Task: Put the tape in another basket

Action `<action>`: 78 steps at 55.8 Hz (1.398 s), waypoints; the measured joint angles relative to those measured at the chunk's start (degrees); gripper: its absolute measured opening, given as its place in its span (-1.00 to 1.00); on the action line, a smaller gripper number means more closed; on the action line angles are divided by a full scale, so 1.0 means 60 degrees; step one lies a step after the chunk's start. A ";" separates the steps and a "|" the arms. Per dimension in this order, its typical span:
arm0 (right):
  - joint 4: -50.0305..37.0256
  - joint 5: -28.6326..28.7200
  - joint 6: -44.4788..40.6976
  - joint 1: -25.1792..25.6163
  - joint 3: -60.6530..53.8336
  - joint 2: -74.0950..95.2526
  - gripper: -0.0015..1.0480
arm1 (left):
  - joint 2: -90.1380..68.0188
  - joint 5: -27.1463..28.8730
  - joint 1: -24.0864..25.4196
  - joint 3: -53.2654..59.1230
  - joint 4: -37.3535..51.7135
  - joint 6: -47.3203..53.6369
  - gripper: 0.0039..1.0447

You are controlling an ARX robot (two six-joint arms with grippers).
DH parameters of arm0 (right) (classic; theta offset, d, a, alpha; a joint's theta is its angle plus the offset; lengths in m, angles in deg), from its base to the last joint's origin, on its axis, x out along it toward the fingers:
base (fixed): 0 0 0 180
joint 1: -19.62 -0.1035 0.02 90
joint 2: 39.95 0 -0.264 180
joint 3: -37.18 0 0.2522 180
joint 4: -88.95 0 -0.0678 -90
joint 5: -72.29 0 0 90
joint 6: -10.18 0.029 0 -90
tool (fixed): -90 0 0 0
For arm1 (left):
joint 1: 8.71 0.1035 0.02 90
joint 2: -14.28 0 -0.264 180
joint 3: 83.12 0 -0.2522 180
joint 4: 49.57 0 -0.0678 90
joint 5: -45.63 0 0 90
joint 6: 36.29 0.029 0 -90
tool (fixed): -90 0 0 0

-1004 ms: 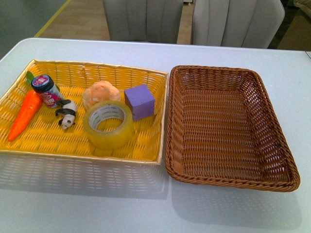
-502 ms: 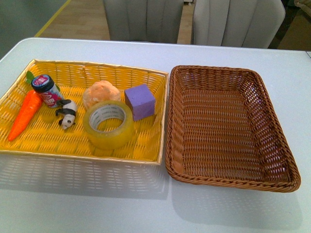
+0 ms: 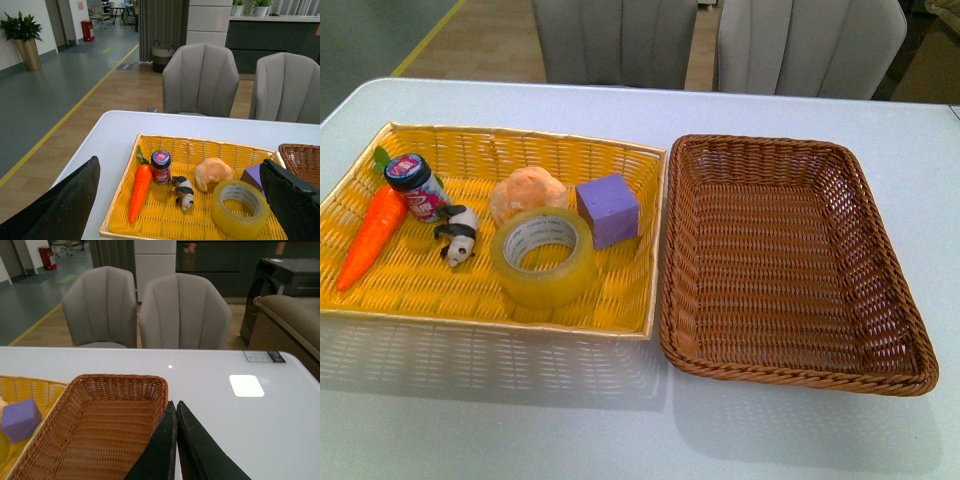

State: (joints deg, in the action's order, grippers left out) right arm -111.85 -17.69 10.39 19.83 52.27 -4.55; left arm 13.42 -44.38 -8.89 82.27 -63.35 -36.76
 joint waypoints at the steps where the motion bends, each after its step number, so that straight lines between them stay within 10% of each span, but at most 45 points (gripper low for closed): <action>1: 0.0106 0.0000 0.0000 0.0000 0.0000 -0.0120 -0.96 | 0.0000 0.0000 0.0000 0.0000 0.0000 0.0000 0.83; 78: 0.5745 -0.0004 -0.0007 -0.0004 0.0000 -0.5832 -0.91 | 0.0000 0.0000 0.0000 0.0000 0.0000 0.0000 0.83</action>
State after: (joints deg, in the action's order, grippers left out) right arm -77.38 -17.72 10.34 19.81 52.27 -39.55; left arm 13.42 -44.38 -8.89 82.27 -63.35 -36.76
